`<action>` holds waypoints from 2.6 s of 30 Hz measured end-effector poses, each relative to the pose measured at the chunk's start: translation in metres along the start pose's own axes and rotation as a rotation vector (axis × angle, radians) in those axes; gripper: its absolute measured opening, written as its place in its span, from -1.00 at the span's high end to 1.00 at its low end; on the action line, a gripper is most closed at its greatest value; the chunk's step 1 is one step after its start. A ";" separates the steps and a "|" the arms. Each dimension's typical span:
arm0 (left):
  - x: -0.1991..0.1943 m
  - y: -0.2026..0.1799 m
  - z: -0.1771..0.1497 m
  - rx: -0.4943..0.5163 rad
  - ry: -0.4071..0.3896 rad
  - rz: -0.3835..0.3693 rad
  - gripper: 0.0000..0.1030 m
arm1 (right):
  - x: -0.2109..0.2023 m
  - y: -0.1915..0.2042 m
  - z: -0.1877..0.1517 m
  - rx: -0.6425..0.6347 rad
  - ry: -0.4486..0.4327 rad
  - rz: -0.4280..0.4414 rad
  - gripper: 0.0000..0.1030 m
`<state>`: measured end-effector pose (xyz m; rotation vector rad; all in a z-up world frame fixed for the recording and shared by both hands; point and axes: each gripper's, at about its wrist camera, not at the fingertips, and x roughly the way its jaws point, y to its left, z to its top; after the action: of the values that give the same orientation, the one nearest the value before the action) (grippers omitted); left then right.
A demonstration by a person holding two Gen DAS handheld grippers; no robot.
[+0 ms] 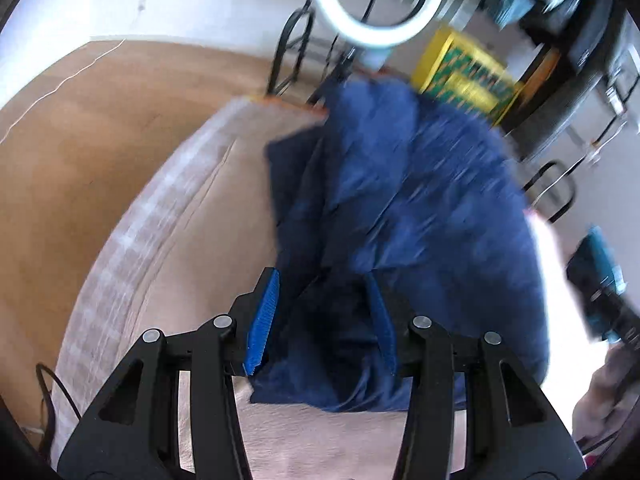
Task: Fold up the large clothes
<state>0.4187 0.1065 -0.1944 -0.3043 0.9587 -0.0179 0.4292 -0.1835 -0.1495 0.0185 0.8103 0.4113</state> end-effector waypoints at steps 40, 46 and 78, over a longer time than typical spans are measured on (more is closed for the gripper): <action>0.135 0.021 0.114 0.061 0.006 -0.080 -0.35 | 0.184 -0.078 0.114 -0.138 0.093 -0.208 -0.04; 0.123 0.054 0.119 -0.071 0.031 -0.250 -0.35 | 0.172 -0.091 0.113 -0.051 0.069 -0.158 -0.11; 0.152 0.069 0.123 -0.220 0.192 -0.527 -0.42 | 0.123 -0.133 0.013 0.401 0.165 0.408 -0.55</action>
<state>0.5974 0.1804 -0.2687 -0.7639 1.0491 -0.4322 0.5603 -0.2593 -0.2490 0.5358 1.0451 0.6334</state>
